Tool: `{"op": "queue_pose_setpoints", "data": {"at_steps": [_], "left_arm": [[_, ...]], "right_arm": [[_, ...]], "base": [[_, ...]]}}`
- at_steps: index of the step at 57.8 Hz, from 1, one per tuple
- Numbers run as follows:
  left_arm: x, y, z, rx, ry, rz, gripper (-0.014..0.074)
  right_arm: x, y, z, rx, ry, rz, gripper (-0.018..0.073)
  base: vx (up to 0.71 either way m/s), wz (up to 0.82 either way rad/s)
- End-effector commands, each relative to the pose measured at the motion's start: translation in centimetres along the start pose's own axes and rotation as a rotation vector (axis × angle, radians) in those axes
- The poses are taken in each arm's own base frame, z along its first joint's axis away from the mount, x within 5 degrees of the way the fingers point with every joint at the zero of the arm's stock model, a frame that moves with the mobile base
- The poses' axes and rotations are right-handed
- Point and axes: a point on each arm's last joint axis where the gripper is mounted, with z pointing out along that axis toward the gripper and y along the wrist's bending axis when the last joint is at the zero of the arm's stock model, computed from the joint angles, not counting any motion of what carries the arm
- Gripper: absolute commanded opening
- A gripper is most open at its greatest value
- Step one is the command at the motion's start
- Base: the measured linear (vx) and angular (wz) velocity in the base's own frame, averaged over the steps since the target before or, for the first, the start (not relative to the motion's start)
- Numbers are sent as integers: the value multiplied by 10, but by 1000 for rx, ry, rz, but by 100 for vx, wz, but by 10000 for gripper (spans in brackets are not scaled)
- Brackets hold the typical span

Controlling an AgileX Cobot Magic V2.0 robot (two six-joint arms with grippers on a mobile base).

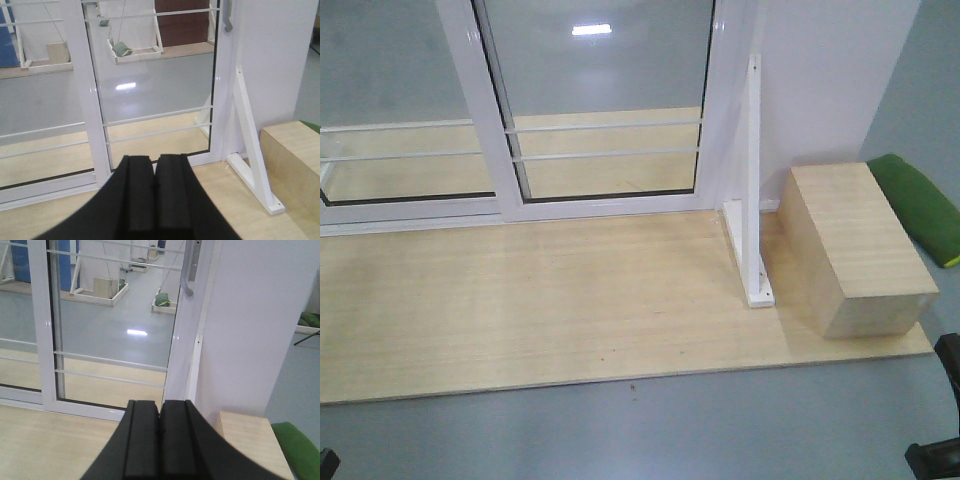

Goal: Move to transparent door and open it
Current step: 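Drive up to the door and stop facing the silver handle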

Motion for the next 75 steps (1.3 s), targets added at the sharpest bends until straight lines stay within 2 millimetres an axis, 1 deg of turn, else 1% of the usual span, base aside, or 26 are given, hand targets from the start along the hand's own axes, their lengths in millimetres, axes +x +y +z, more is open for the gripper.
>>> {"op": "queue_pose_setpoints", "data": {"at_steps": [1, 48, 75], "left_arm": [[0, 0, 1, -1, -66, -3, 3], [0, 0, 1, -1, -66, -3, 3], [0, 0, 1, -1, -66, -3, 3]], "right_arm": [[-3, -1, 0, 15, -78, -6, 0], [-3, -1, 0, 15, -78, -6, 0], [-3, -1, 0, 15, -78, -6, 0]], "base": [[50, 20], [48, 13], [28, -2]]}}
